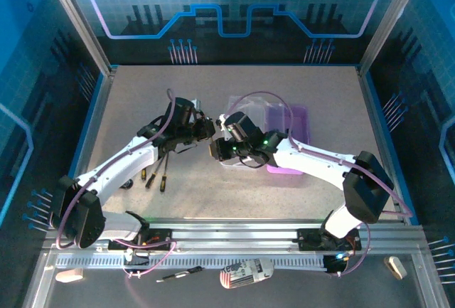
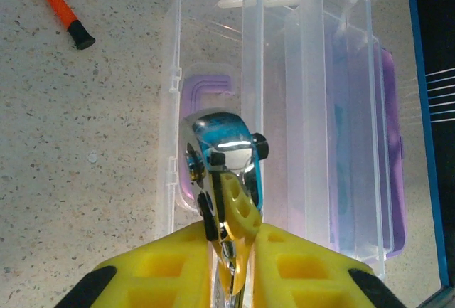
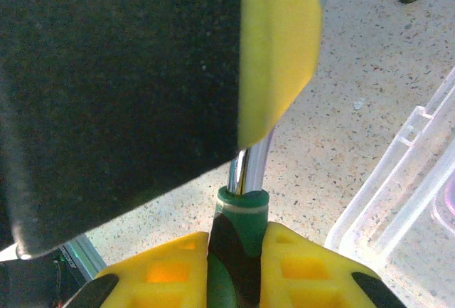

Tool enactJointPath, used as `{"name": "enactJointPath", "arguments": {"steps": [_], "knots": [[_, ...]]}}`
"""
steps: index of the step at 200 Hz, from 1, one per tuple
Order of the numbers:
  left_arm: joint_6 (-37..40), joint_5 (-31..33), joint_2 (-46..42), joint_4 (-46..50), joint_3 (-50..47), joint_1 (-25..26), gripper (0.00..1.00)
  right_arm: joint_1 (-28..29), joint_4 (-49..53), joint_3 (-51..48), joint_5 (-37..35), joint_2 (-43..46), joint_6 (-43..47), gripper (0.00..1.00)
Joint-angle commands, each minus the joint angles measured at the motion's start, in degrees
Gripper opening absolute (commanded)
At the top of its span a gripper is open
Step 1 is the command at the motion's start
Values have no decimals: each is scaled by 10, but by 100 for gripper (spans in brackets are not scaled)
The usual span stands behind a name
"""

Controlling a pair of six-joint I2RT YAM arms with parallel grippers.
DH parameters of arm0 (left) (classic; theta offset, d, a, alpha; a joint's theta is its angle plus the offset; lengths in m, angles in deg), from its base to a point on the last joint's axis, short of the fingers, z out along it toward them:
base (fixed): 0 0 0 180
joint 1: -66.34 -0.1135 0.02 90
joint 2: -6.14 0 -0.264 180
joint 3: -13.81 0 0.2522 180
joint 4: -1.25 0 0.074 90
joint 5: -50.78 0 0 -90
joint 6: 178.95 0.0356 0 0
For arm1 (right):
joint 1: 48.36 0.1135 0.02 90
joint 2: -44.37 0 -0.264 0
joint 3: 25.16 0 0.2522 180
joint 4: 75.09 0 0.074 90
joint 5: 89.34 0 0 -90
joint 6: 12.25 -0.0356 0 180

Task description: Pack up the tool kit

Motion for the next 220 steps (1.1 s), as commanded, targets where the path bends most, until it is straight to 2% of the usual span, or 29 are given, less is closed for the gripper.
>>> {"name": "enactJointPath", "arguments": {"steps": [1, 38, 63, 79, 143, 220], "knots": [[-7, -13, -18, -45, 18, 3, 27, 9, -18, 3, 9, 17, 7, 14], [-8, -7, -18, -51, 16, 2, 41, 9, -18, -2, 8, 24, 6, 13], [-9, -13, -20, -56, 16, 2, 41, 8, -17, -4, 7, 25, 5, 13], [-9, -12, -20, -53, 18, 2, 46, 8, -17, -5, 6, 28, 5, 13], [-12, -4, -27, -48, 12, -2, 52, 8, -15, -9, -8, 40, 7, 13], [-12, 2, -31, -48, 7, -8, 57, 2, -14, -16, -19, 54, 7, 13]]}}
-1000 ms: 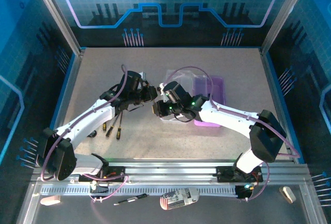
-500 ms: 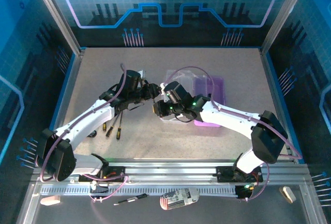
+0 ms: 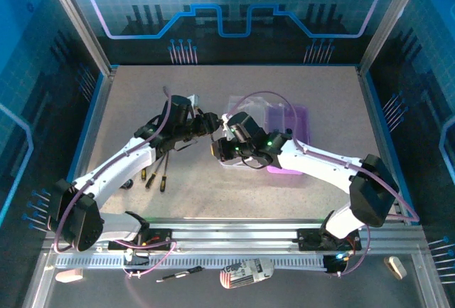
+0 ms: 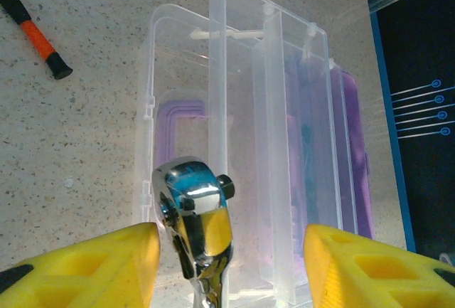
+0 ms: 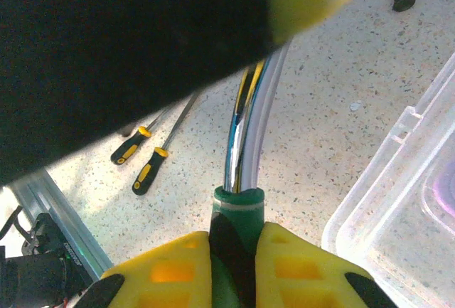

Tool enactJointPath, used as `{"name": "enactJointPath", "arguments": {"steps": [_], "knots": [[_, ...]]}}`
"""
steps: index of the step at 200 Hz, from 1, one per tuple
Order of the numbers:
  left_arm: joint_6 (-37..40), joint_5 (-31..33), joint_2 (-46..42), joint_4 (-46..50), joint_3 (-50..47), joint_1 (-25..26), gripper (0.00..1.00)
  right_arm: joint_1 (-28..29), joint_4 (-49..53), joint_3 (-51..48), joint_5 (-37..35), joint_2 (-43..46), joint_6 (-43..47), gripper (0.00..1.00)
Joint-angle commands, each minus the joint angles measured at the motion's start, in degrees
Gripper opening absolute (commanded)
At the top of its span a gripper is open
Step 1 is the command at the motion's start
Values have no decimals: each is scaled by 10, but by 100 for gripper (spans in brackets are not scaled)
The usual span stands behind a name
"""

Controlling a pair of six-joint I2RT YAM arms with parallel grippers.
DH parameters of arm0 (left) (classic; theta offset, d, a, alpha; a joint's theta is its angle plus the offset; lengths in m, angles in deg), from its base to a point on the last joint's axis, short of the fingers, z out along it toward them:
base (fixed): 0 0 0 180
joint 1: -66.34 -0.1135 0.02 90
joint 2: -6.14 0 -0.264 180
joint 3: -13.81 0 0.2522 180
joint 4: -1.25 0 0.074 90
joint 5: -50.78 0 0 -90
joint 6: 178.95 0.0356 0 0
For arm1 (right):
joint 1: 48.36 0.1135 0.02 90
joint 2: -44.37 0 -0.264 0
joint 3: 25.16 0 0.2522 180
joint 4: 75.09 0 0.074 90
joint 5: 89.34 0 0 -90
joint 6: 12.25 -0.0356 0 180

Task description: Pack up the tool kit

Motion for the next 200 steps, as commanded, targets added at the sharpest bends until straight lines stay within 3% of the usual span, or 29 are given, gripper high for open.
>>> {"name": "enactJointPath", "arguments": {"steps": [1, 58, 102, 129, 155, 200], "knots": [[-1, 5, -17, -11, 6, -4, 57, 3, -17, -5, -13, 26, 7, 13], [1, 5, -38, -2, 1, -26, 59, -15, -7, -16, -20, 48, 12, 13], [22, -19, -84, -2, 20, -44, 69, -31, 12, -22, -33, 50, 25, 13], [39, 8, -104, 16, 20, -51, 74, -53, 18, -37, -35, 75, 26, 13], [28, 41, -125, 22, -10, -61, 84, -93, 37, -51, -40, 114, 39, 13], [2, 43, -145, 25, -56, -73, 91, -208, 80, -84, -50, 170, 69, 13]]}}
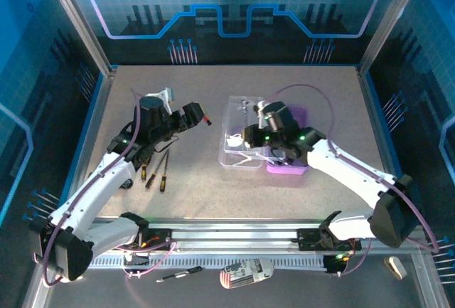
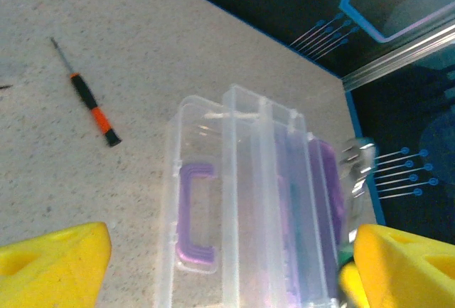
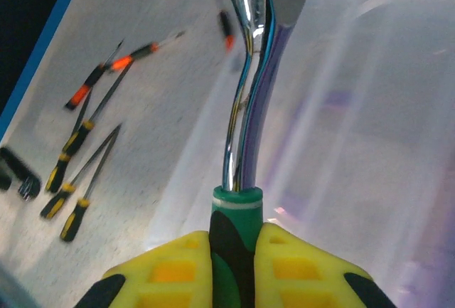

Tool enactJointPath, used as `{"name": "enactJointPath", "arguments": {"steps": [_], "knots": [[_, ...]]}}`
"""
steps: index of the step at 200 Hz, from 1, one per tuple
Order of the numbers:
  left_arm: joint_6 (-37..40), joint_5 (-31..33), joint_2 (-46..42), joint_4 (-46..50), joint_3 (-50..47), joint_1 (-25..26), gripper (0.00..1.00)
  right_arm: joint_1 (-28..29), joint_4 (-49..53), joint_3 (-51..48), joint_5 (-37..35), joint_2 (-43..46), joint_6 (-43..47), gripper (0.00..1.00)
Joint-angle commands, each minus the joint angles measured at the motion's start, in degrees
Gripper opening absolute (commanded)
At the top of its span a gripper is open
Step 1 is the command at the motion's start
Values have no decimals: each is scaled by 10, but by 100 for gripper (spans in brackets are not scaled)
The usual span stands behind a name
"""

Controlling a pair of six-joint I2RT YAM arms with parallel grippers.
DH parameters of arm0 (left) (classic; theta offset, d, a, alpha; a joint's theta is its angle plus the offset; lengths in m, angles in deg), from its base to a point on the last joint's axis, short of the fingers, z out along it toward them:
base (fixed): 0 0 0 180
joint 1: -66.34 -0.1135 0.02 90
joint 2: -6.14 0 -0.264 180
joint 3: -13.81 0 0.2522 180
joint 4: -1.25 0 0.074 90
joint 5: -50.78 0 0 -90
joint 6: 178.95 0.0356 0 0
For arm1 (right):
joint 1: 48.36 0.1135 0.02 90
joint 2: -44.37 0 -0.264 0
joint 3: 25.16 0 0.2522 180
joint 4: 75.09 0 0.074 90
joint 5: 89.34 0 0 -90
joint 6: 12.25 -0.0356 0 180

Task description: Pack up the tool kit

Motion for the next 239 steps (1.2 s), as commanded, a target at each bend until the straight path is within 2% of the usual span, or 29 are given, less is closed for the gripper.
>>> {"name": "enactJointPath", "arguments": {"steps": [1, 40, 80, 156, 239], "knots": [[-10, 15, -9, 16, -20, -5, 91, -55, 21, -24, -19, 39, 28, 13], [-11, 20, -2, 36, -37, -9, 93, -143, 73, -64, -67, 70, 48, 13], [-13, 10, 16, 42, -22, -12, 94, -189, 110, -71, -90, 44, 74, 14], [-28, -48, 69, 21, -5, -12, 96, -201, 95, -105, -113, -17, 82, 14], [-25, -46, 79, 28, 2, -12, 95, -201, 82, -97, -125, -91, 73, 15]]}}
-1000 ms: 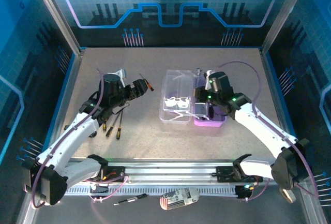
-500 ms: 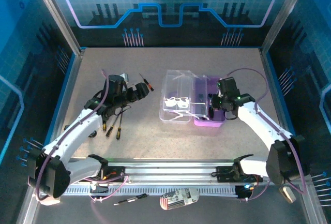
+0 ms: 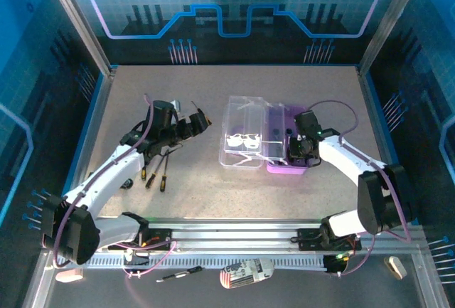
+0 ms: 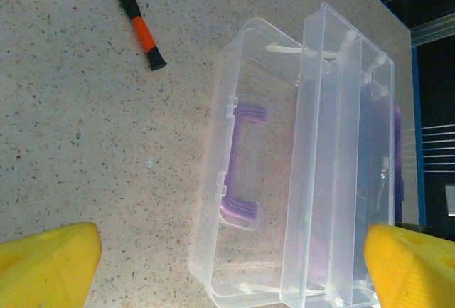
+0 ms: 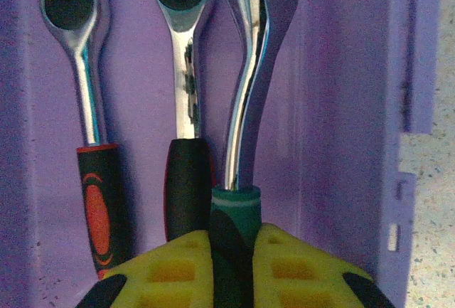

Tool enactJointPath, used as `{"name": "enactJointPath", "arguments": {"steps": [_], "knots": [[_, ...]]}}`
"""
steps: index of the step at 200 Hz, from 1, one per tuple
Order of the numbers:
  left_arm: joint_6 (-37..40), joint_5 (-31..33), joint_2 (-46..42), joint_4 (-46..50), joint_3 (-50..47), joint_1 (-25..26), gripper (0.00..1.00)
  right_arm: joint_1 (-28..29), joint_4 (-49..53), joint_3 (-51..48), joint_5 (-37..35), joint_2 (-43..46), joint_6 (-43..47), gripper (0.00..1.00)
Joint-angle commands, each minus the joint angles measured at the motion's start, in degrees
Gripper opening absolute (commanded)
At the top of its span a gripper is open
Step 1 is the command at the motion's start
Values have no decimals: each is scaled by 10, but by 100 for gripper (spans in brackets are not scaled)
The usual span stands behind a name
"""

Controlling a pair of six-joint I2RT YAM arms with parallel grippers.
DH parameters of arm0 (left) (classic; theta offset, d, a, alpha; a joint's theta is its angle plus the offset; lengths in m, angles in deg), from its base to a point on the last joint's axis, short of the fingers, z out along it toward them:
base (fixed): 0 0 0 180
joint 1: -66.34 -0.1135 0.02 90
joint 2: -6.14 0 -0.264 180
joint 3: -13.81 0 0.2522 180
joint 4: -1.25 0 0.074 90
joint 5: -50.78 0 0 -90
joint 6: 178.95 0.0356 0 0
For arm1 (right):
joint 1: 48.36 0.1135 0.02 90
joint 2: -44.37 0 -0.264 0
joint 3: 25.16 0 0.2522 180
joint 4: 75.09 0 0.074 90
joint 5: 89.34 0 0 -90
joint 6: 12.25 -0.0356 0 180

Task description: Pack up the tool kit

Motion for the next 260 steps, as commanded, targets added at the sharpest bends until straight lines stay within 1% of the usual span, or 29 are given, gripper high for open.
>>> {"name": "enactJointPath", "arguments": {"steps": [1, 45, 57, 86, 101, 129, 151, 176, 189, 208, 234, 244, 260], "knots": [[2, -11, 3, 0, 20, -6, 96, -7, -19, 11, -19, -15, -2, 15], [3, -11, 7, 2, 22, -5, 96, -7, -22, 19, -23, -36, -10, 17], [3, -11, 7, 4, 22, -5, 96, -7, -24, 19, -24, -40, -13, 21], [5, -12, 7, 4, 24, -6, 95, -8, -24, 22, -19, -45, -15, 22], [5, -11, 7, 5, 25, -5, 95, -9, -22, 22, -20, -40, -16, 26], [6, -8, 7, 8, 27, -5, 96, -8, -18, 23, -11, -11, -19, 31], [6, -4, 6, 10, 28, -5, 96, -7, -5, 27, -20, 24, -21, 35], [8, -1, 3, 13, 29, -5, 97, -7, 12, 35, -25, 70, -21, 36], [12, 12, 0, 20, 31, -6, 99, -7, 14, 45, -21, 99, -21, 36], [21, 48, -8, 44, 35, -7, 99, -3, 7, 49, -1, 146, -18, 36], [21, 135, -34, 91, 25, -13, 99, 8, -55, 34, 48, 216, -25, 37], [18, 170, -41, 108, 16, -19, 99, 15, -84, 9, 59, 236, -35, 37], [9, 197, -44, 139, 0, -35, 99, 27, -119, -2, 74, 247, -47, 37]]}}
